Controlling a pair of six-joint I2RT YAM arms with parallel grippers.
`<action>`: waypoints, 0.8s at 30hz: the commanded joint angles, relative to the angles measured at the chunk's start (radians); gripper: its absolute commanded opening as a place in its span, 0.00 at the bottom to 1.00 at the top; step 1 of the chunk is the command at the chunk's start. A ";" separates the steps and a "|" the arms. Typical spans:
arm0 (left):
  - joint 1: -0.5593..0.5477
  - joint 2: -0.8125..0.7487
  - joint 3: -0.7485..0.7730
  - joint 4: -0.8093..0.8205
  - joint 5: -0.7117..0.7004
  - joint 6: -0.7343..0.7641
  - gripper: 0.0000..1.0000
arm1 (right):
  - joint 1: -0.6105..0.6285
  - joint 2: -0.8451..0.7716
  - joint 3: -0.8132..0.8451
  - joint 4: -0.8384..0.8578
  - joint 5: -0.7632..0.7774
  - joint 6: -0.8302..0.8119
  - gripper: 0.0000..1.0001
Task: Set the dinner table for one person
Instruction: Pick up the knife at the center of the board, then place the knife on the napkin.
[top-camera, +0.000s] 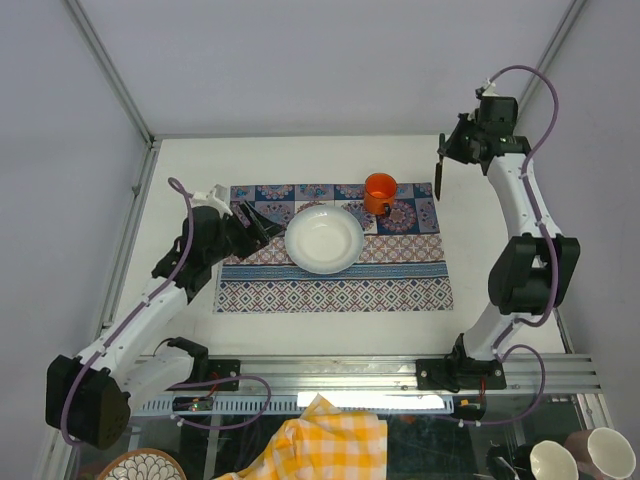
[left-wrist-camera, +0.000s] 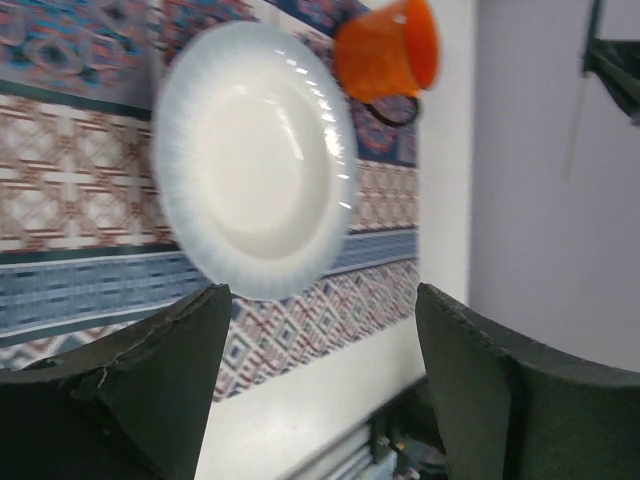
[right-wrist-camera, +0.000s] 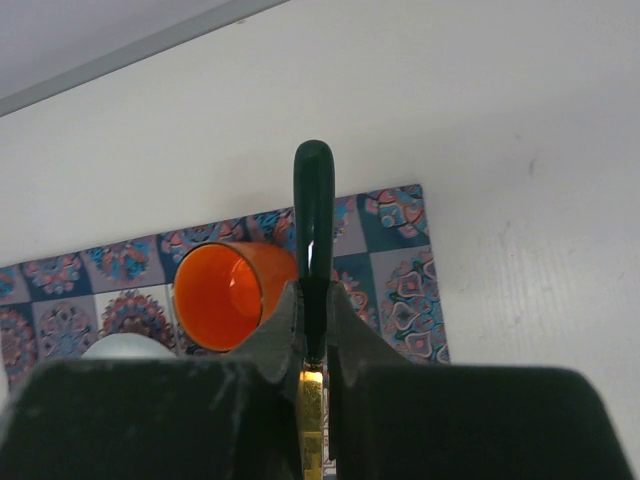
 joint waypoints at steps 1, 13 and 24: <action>-0.002 -0.039 -0.109 0.443 0.293 -0.177 0.77 | 0.016 -0.140 -0.038 0.064 -0.134 0.060 0.00; -0.102 0.070 -0.196 0.952 0.331 -0.381 0.81 | 0.113 -0.250 -0.140 0.154 -0.272 0.204 0.00; -0.277 0.216 -0.092 0.926 0.115 -0.243 0.78 | 0.341 -0.342 -0.182 0.237 -0.065 0.356 0.00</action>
